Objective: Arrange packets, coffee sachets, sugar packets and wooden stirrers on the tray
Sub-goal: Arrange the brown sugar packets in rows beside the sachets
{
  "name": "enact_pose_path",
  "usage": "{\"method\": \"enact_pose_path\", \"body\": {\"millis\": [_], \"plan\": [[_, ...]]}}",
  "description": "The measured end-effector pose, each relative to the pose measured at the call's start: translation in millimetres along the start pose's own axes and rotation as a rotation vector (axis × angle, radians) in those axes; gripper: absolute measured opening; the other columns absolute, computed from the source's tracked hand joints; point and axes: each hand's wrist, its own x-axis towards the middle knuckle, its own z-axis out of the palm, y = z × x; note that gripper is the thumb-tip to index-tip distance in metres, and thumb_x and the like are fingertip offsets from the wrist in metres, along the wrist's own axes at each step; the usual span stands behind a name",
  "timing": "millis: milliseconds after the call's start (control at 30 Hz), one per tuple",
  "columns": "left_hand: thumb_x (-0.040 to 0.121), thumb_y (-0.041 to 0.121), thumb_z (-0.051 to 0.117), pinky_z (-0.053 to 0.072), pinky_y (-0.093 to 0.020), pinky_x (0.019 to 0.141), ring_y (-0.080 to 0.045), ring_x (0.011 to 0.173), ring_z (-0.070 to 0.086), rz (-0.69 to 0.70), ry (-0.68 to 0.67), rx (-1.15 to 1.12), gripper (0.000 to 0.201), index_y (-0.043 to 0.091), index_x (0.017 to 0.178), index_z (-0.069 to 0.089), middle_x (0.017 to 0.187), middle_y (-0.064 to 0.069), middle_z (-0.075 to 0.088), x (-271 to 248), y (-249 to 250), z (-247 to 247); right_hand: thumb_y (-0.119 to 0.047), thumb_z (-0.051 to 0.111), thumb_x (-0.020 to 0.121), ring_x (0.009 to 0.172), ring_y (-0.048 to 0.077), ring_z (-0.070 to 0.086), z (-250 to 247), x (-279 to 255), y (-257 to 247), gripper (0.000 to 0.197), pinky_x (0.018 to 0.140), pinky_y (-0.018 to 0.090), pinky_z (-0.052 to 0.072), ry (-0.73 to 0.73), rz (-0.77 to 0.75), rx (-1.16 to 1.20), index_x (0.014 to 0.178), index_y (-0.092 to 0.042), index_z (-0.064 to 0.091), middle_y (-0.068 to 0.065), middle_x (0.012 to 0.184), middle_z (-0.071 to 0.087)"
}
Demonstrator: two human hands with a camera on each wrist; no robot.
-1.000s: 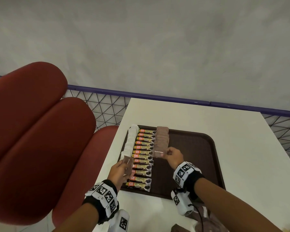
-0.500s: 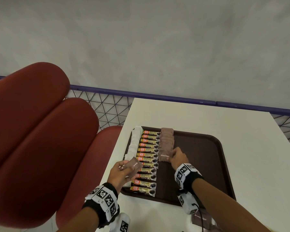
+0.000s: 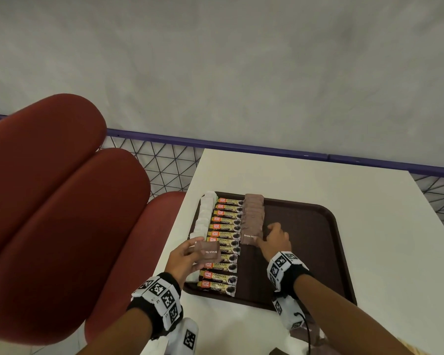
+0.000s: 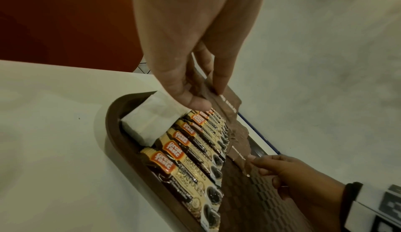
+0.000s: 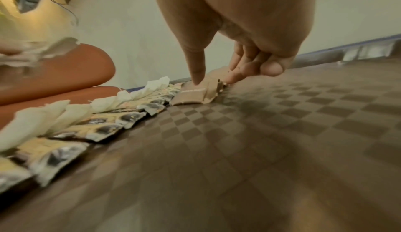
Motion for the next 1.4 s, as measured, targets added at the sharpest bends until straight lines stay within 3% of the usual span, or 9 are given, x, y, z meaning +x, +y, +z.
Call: {"method": "enact_pose_path", "body": {"millis": [133, 267, 433, 567, 733, 867, 967, 1133, 1400], "plan": [[0.083, -0.005, 0.06, 0.046, -0.025, 0.067, -0.024, 0.096, 0.059, 0.012, 0.019, 0.033, 0.04, 0.01, 0.12, 0.055, 0.113, -0.02, 0.062, -2, 0, 1, -0.027, 0.059, 0.087, 0.106, 0.019, 0.045, -4, -13, -14, 0.029, 0.086, 0.031, 0.041, -0.065, -0.186, 0.118, 0.112, -0.014, 0.051, 0.005, 0.108, 0.056], [0.081, -0.003, 0.064, 0.045, -0.026, 0.068, -0.024, 0.095, 0.058, 0.022, -0.017, 0.089, 0.044, 0.01, 0.121, 0.052, 0.106, -0.018, 0.064, -5, -2, 7, -0.017, 0.063, 0.086, 0.077, 0.006, 0.052, -6, -40, -40, 0.036, 0.073, 0.018, 0.044, -0.42, -0.362, 0.445, 0.12, -0.012, 0.052, -0.003, 0.088, 0.054], [0.063, 0.006, 0.076, 0.052, -0.036, 0.079, -0.033, 0.101, 0.061, 0.019, -0.018, 0.083, 0.066, 0.013, 0.122, 0.049, 0.11, -0.022, 0.065, -6, -3, 12, 0.006, 0.058, 0.083, 0.061, -0.013, 0.055, -2, -59, -51, 0.05, 0.058, 0.004, 0.043, -0.7, -0.477, 0.382, 0.13, -0.008, 0.047, -0.008, 0.091, 0.053], [0.075, 0.003, 0.072, 0.049, -0.038, 0.084, -0.031, 0.103, 0.06, 0.008, -0.016, 0.105, 0.053, 0.014, 0.12, 0.046, 0.111, -0.016, 0.062, -7, -4, 12, 0.01, 0.059, 0.081, 0.085, 0.004, 0.059, 3, -59, -47, 0.045, 0.065, 0.01, 0.049, -0.622, -0.476, 0.48, 0.123, -0.006, 0.05, 0.003, 0.107, 0.057], [0.083, 0.002, 0.065, 0.05, -0.026, 0.071, -0.02, 0.085, 0.062, 0.007, -0.08, 0.192, 0.029, 0.008, 0.11, 0.056, 0.099, -0.013, 0.064, -11, -3, 13, 0.01, 0.06, 0.081, 0.062, 0.012, 0.058, 3, -53, -39, 0.025, 0.051, 0.016, 0.051, -0.563, -0.326, 0.585, 0.093, -0.009, 0.051, 0.004, 0.082, 0.057], [0.085, 0.001, 0.062, 0.05, -0.026, 0.071, -0.02, 0.087, 0.059, 0.047, 0.0, 0.129, 0.029, 0.012, 0.11, 0.052, 0.099, -0.012, 0.062, -6, -3, 14, -0.006, 0.064, 0.083, 0.074, 0.01, 0.057, -3, -43, -27, 0.016, 0.063, 0.015, 0.048, -0.467, -0.277, 0.549, 0.078, -0.019, 0.055, -0.001, 0.082, 0.06], [0.087, 0.004, 0.061, 0.05, -0.03, 0.078, -0.02, 0.09, 0.059, 0.033, 0.016, 0.096, 0.028, 0.013, 0.112, 0.051, 0.099, -0.01, 0.062, -3, -5, 11, -0.013, 0.066, 0.083, 0.082, 0.021, 0.06, -7, -28, -12, 0.01, 0.075, 0.031, 0.051, -0.21, -0.1, 0.542, 0.079, -0.015, 0.057, 0.006, 0.088, 0.064], [0.087, 0.006, 0.062, 0.051, -0.036, 0.086, -0.027, 0.099, 0.061, -0.011, -0.017, 0.122, 0.026, 0.009, 0.112, 0.056, 0.106, -0.014, 0.063, 0, -9, 3, -0.008, 0.065, 0.082, 0.075, 0.016, 0.054, -9, -13, 4, 0.024, 0.057, 0.02, 0.042, -0.073, 0.049, 0.41, 0.066, -0.019, 0.052, 0.004, 0.08, 0.059], [0.086, 0.004, 0.063, 0.051, -0.021, 0.067, -0.018, 0.086, 0.063, -0.041, -0.107, 0.184, 0.025, 0.007, 0.111, 0.059, 0.105, -0.015, 0.065, -3, -12, 1, -0.026, 0.065, 0.083, 0.095, 0.026, 0.059, 3, -5, -5, 0.011, 0.09, 0.039, 0.048, -0.1, 0.079, 0.088, 0.082, -0.02, 0.056, 0.006, 0.094, 0.064]]}}
